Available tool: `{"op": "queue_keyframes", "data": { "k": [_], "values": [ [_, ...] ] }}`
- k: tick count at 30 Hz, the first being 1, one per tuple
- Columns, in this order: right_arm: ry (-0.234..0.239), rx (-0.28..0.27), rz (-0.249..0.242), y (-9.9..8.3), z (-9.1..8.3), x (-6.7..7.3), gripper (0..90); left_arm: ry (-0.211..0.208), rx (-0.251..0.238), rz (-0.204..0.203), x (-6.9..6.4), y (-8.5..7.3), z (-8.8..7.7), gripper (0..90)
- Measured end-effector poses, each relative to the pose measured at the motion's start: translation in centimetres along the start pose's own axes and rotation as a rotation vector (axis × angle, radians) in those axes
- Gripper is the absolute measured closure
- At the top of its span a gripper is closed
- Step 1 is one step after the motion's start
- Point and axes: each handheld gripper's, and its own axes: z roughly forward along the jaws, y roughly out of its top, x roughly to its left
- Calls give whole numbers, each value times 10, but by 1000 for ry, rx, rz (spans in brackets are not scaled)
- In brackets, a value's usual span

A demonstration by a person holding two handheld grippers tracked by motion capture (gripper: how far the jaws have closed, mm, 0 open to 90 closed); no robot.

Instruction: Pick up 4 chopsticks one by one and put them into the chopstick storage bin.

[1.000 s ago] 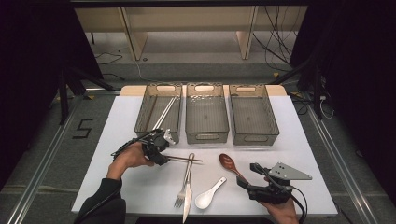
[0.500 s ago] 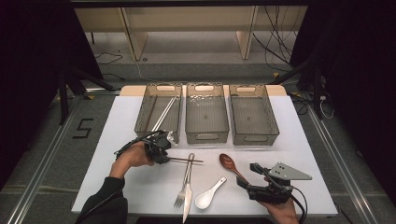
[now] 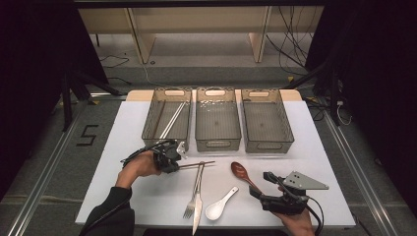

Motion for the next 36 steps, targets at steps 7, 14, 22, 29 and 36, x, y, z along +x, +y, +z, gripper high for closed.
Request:
{"op": "queue_keyframes", "data": {
  "k": [7, 14, 22, 29, 36],
  "values": [
    [0, 0, 2, 0, 0, 0, 266, 5, -16, 11, -1, 0, 0, 838],
    [0, -1, 3, 0, 0, 0, 267, 17, -23, 20, -3, 3, -9, 844],
    [-1, 0, 0, 0, 0, 0, 267, 15, -52, 21, -6, 4, -24, 844],
    [-1, 1, 0, 0, 0, 0, 267, 35, -87, -59, -5, 4, -36, 844],
    [-2, 2, 1, 0, 0, 0, 267, 57, -124, -111, -2, 3, -49, 844]
  ]
}}
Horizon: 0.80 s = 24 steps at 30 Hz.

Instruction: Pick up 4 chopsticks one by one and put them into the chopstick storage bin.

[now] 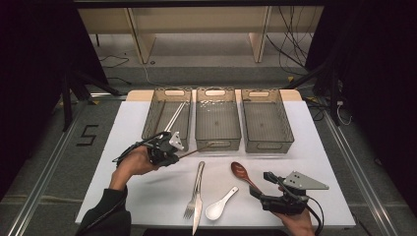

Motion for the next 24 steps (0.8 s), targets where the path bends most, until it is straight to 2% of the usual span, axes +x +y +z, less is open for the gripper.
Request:
{"op": "queue_keyframes", "data": {
  "k": [5, 14, 20, 24],
  "values": [
    [0, -1, 1, 0, 0, 0, 266, 12, -28, -67, 3, 0, -3, 843],
    [-2, -3, -1, 0, 0, 0, 266, 40, -43, -152, 10, -1, -9, 843],
    [-2, 0, 2, -1, 0, 0, 266, 67, -80, -225, 16, -2, -15, 844],
    [-4, 1, 7, -1, -1, -1, 267, 68, -100, -260, 21, -3, -20, 843]
  ]
}}
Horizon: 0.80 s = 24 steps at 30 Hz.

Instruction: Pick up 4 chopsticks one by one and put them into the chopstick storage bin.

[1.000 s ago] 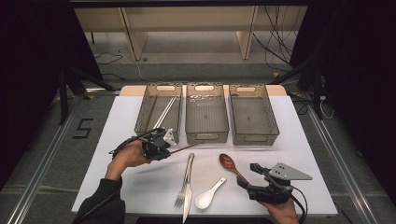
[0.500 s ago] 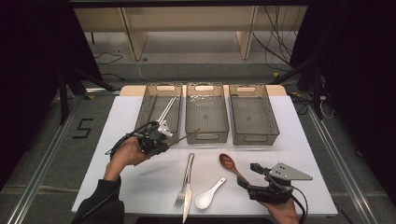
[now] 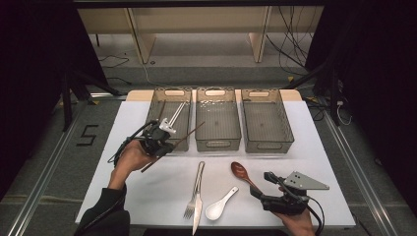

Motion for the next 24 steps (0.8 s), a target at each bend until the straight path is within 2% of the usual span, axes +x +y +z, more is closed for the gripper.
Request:
{"op": "queue_keyframes", "data": {
  "k": [4, 8, 16, 24],
  "values": [
    [0, 0, 2, 0, 0, -1, 266, 6, -15, -30, 7, 1, -5, 843],
    [0, -2, 4, 0, 0, -1, 267, 44, -32, -42, 14, 5, -9, 843],
    [2, -2, 5, 0, 0, -1, 267, 82, -89, -96, 31, 14, -21, 843],
    [2, -1, 5, 0, 0, -1, 266, 121, -112, -114, 44, 23, -24, 843]
  ]
}}
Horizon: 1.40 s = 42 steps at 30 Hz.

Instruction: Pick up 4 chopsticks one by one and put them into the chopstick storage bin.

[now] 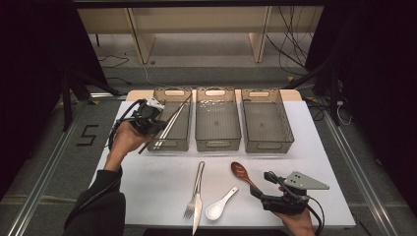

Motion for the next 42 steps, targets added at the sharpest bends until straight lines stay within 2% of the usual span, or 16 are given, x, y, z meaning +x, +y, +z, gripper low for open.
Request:
{"op": "queue_keyframes", "data": {
  "k": [8, 10, 13, 20, 29, 31, 42],
  "values": [
    [1, 1, 1, 0, 0, 0, 267, 35, -34, 6, 8, 14, 0, 843],
    [1, 1, 1, 0, 0, 0, 266, 33, -52, -6, 11, 18, 0, 843],
    [1, 1, 1, 0, 0, 0, 267, 41, -78, -5, 16, 22, 2, 843],
    [2, 0, -1, 0, 0, 0, 266, 65, -131, -56, 31, 24, 15, 842],
    [3, -1, -1, 0, 0, 0, 267, 76, -134, -106, 41, 16, 35, 841],
    [4, -2, 0, 0, 0, 0, 266, 89, -122, -99, 43, 13, 39, 841],
    [5, 1, 0, 0, 0, 0, 267, 103, -139, -131, 46, 8, 46, 838]
  ]
}}
